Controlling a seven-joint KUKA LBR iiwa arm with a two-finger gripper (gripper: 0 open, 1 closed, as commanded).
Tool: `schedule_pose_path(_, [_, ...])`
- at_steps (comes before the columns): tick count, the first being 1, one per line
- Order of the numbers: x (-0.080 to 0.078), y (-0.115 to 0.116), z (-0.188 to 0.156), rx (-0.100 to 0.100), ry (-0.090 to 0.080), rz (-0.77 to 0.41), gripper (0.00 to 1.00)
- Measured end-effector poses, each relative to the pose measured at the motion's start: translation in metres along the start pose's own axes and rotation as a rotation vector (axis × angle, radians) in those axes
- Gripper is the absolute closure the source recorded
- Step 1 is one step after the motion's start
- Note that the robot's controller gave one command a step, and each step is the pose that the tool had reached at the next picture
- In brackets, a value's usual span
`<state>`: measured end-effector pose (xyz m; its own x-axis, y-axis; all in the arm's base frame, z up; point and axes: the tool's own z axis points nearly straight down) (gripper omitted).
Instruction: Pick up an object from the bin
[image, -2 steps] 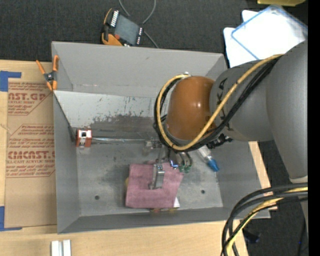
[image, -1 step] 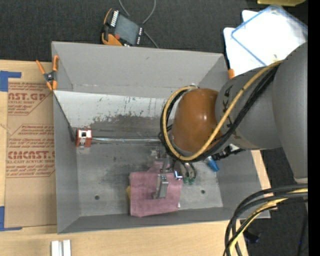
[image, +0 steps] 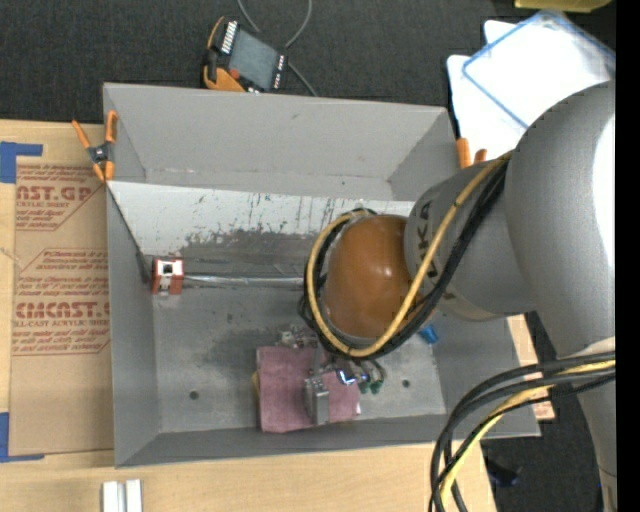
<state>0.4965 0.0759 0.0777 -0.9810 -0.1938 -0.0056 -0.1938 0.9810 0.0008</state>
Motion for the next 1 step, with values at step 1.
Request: schedule_pose_path(1, [-0.0006,0.0022,0.0010,-0.002,-0.008,0.090,1.00])
